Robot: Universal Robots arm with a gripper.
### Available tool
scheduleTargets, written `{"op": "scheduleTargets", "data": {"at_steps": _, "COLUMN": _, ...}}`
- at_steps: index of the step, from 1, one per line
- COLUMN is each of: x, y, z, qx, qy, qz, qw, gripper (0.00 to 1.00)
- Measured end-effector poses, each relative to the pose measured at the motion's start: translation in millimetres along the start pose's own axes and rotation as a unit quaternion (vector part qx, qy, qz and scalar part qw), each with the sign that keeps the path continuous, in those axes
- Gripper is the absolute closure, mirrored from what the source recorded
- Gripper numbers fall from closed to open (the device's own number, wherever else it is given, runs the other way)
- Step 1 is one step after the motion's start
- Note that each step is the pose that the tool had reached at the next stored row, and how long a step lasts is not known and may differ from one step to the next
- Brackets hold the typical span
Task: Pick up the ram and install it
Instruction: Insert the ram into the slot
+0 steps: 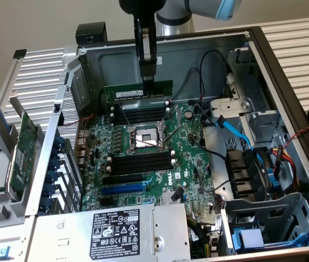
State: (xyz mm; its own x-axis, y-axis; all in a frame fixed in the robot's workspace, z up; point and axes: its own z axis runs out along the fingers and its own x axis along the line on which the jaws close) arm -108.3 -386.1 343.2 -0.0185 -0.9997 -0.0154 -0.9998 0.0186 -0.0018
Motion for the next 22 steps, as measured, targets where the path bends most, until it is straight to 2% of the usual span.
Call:
{"op": "scheduleTargets", "data": {"at_steps": 14, "x": 7.8, "y": 0.4, "z": 9.3, "qx": 0.0002, "qy": 0.0002, "qz": 0.004, "qw": 1.0, "gripper": 0.87}}
{"op": "scheduleTargets", "data": {"at_steps": 17, "x": 8.3, "y": 1.5, "z": 12.1, "qx": 0.0018, "qy": 0.0007, "qz": 0.004, "qw": 1.0, "gripper": 0.87}}
{"op": "scheduleTargets", "data": {"at_steps": 22, "x": 8.6, "y": 2.8, "z": 15.2, "qx": 0.0065, "qy": 0.0045, "qz": 0.004, "qw": 1.0, "gripper": 0.87}}
